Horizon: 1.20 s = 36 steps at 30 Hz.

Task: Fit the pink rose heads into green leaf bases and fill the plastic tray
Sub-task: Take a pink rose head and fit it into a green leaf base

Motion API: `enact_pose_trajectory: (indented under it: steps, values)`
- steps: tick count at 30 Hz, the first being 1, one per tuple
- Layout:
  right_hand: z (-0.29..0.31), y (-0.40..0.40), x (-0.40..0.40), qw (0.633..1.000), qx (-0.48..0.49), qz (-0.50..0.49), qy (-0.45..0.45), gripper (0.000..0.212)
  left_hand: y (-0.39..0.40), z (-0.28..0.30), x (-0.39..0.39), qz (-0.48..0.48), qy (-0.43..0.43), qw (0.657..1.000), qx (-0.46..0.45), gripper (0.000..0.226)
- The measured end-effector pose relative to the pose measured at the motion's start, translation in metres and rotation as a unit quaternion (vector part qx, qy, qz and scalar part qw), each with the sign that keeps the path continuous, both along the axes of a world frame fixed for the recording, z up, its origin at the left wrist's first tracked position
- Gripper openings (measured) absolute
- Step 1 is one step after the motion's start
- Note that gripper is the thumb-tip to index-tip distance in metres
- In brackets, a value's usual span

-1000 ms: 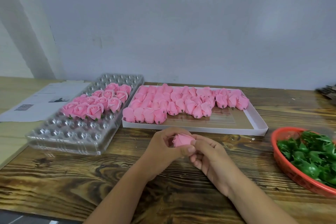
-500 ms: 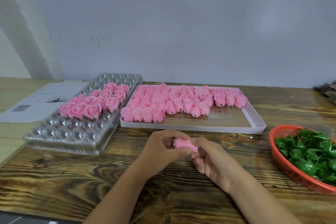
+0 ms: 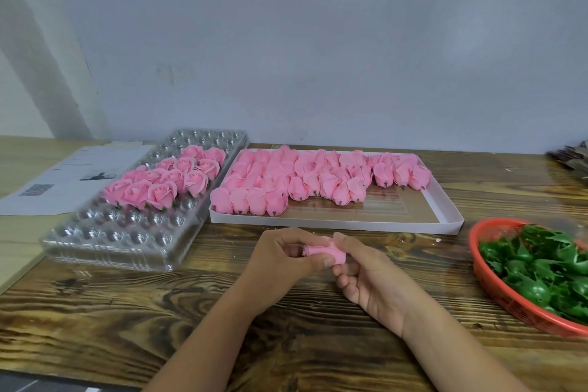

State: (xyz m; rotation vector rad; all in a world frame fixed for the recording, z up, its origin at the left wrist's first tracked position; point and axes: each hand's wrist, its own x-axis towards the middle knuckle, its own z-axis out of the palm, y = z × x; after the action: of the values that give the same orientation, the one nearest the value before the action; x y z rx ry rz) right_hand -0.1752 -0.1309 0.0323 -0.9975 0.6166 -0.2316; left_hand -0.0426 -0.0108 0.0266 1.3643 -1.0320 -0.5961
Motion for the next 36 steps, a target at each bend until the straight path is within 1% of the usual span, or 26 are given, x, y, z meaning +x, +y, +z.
enact_pose_trajectory:
  steps: [4, 8, 11, 17, 20, 24, 25, 27, 29, 30, 31, 32, 33, 34, 35, 36]
  values:
    - [0.0, 0.0, 0.0, 1.0, -0.015, 0.009, 0.004, 0.037, -0.001, 0.0, -0.002, -0.007, -0.007, 1.0, -0.016, 0.026]
    - [0.0, -0.001, 0.0, 1.0, 0.011, 0.004, 0.0, 0.033, -0.002, -0.001, -0.003, -0.006, -0.018, 0.999, -0.037, 0.026]
    - [0.001, 0.0, 0.0, 1.0, 0.028, -0.009, -0.005, 0.03, -0.002, -0.001, -0.005, -0.004, -0.002, 0.999, -0.051, 0.029]
    - [0.0, 0.0, 0.0, 1.0, 0.026, -0.012, -0.009, 0.041, -0.003, -0.002, -0.004, 0.011, -0.001, 0.999, -0.044, 0.031]
    - [0.002, 0.0, 0.0, 1.0, -0.013, 0.011, -0.009, 0.038, -0.004, -0.003, -0.003, 0.018, 0.024, 0.999, -0.042, 0.024]
    - [0.011, -0.005, -0.007, 0.997, -0.072, 0.022, 0.023, 0.051, -0.004, -0.005, 0.0, 0.036, 0.081, 0.996, -0.025, 0.029]
    - [0.014, -0.007, -0.01, 0.995, -0.093, 0.022, 0.04, 0.051, -0.005, -0.005, 0.0, 0.038, 0.093, 0.995, -0.016, 0.029]
    - [0.023, -0.011, -0.021, 0.986, -0.148, 0.022, 0.077, 0.039, -0.005, -0.004, -0.001, 0.034, 0.115, 0.993, -0.001, 0.025]
    - [0.034, -0.019, -0.038, 0.963, -0.244, 0.019, 0.111, 0.025, -0.005, -0.003, -0.001, 0.033, 0.129, 0.991, 0.012, 0.022]
    - [0.04, -0.025, -0.049, 0.945, -0.304, 0.01, 0.121, 0.018, -0.005, -0.003, -0.002, 0.033, 0.135, 0.99, 0.017, 0.022]
    - [0.047, -0.032, -0.06, 0.919, -0.372, -0.003, 0.131, 0.01, -0.005, -0.002, -0.002, 0.032, 0.141, 0.989, 0.021, 0.021]
    - [0.055, -0.041, -0.072, 0.882, -0.447, -0.02, 0.148, 0.005, -0.005, -0.002, -0.002, 0.031, 0.145, 0.989, 0.023, 0.021]
    - [0.062, -0.052, -0.084, 0.833, -0.523, -0.034, 0.177, 0.003, -0.005, -0.001, -0.002, 0.031, 0.148, 0.988, 0.026, 0.021]
    - [0.07, -0.064, -0.094, 0.78, -0.586, -0.044, 0.216, 0.005, -0.005, -0.001, -0.003, 0.032, 0.149, 0.988, 0.028, 0.021]
    - [0.077, -0.076, -0.104, 0.735, -0.626, -0.044, 0.257, 0.01, -0.005, -0.001, -0.003, 0.034, 0.151, 0.987, 0.028, 0.02]
    - [0.083, -0.089, -0.112, 0.703, -0.646, -0.035, 0.296, 0.014, -0.005, 0.0, -0.003, 0.035, 0.154, 0.987, 0.028, 0.02]
